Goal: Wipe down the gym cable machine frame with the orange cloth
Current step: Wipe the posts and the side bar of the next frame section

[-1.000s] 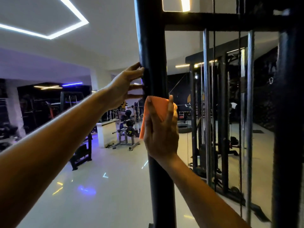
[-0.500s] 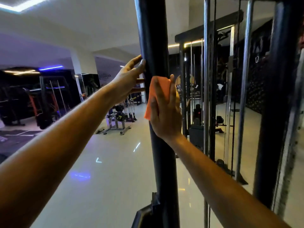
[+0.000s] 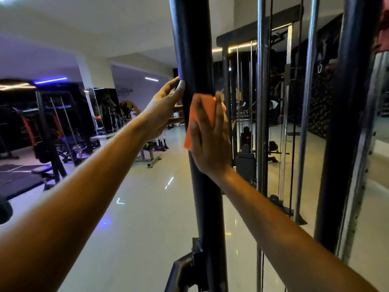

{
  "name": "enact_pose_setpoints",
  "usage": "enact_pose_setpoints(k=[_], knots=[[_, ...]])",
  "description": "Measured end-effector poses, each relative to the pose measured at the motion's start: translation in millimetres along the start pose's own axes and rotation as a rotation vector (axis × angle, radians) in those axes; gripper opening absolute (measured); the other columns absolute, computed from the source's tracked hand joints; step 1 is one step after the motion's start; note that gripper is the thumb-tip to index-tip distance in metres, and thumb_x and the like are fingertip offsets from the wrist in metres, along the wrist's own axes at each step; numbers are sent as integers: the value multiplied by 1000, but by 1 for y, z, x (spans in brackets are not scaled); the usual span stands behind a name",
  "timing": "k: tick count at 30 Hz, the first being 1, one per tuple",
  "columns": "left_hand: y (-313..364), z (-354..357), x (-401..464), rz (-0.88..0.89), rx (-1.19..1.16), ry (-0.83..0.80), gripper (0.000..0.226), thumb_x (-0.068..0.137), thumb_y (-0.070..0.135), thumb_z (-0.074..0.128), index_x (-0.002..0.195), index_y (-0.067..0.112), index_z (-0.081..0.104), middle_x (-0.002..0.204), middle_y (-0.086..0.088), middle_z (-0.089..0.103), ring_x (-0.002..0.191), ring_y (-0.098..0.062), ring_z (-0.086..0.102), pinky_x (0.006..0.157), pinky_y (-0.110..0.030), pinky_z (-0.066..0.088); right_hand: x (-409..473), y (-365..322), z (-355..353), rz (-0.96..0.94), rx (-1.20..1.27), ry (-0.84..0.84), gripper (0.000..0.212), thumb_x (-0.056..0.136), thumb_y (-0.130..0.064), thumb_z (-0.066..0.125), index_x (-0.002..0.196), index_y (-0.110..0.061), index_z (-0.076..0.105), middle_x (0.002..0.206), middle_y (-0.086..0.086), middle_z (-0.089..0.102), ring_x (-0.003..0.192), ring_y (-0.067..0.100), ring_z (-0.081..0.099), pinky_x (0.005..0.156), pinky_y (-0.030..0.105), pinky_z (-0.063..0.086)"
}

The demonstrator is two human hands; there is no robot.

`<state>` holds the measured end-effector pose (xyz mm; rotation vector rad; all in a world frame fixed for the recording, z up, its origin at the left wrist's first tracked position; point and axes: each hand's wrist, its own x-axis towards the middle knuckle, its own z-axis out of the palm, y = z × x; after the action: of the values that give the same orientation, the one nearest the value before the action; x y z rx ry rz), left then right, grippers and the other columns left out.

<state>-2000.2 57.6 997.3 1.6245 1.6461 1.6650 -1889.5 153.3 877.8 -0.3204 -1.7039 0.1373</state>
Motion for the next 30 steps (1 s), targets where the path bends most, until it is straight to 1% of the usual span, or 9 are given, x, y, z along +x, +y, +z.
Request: enact_pose_setpoints(k=[3, 6, 10, 14, 18, 21, 23, 26, 30], knots=[[-2, -1, 1, -20, -7, 5, 51, 109, 58, 49, 157, 42, 45, 147, 9, 62, 127, -20, 68, 105, -50, 56, 37, -8, 1, -21, -22, 67, 60, 117, -46, 35, 172, -25, 29, 181, 18, 1, 164, 44, 17, 114, 60, 51], [-9, 2, -3, -17, -26, -2, 45, 112, 56, 41, 154, 41, 49, 144, 9, 66, 125, -16, 69, 105, -47, 56, -12, -1, 7, 10, -82, 44, 59, 117, -44, 40, 172, -28, 29, 181, 20, -1, 165, 42, 16, 123, 54, 41], [-16, 3, -12, -30, -18, -21, 49, 111, 56, 47, 158, 44, 45, 144, 3, 66, 126, -18, 69, 106, -50, 56, -88, 15, 7, 54, -58, -84, 59, 116, -57, 27, 171, -36, 19, 181, 18, 2, 160, 48, 26, 114, 63, 49], [-10, 1, -9, -39, -23, -18, 47, 110, 58, 47, 152, 39, 52, 144, 0, 65, 129, -24, 67, 109, -54, 55, -25, 0, -2, 45, 9, -43, 60, 115, -58, 19, 170, -36, 19, 179, 20, 7, 156, 47, 32, 103, 61, 57], [-19, 0, -8, -50, -49, -10, 48, 108, 61, 49, 153, 42, 52, 148, 0, 63, 132, -26, 65, 111, -57, 53, 6, -4, -4, 12, 15, 47, 61, 117, -50, 28, 173, -26, 27, 180, 16, 5, 164, 40, 20, 115, 59, 51], [-34, 6, -12, -64, -64, -13, 51, 108, 59, 52, 156, 43, 48, 146, -1, 65, 131, -25, 67, 112, -57, 52, -52, 12, 3, 42, -64, -60, 62, 117, -49, 34, 174, -34, 15, 181, 14, -1, 163, 41, 23, 112, 62, 52], [-44, 12, -16, -74, -71, -22, 51, 109, 57, 53, 157, 44, 46, 146, 0, 65, 131, -24, 67, 112, -57, 52, -108, 22, 6, 121, -45, -150, 63, 116, -57, 26, 174, -39, 8, 181, 12, -1, 159, 42, 29, 105, 64, 57], [-56, 16, -22, -87, -76, -31, 54, 109, 54, 54, 160, 46, 41, 147, 4, 64, 132, -19, 66, 113, -55, 51, -150, 28, 5, 184, -13, -225, 64, 114, -64, 18, 172, -44, -2, 181, 10, -1, 158, 40, 29, 107, 67, 54], [-60, 19, -26, -110, -90, -28, 56, 107, 57, 55, 160, 45, 41, 150, 3, 62, 133, -22, 65, 114, -58, 49, -86, 14, 4, 148, 33, -140, 62, 114, -62, 17, 171, -42, 2, 180, 16, 3, 153, 45, 36, 100, 63, 58]])
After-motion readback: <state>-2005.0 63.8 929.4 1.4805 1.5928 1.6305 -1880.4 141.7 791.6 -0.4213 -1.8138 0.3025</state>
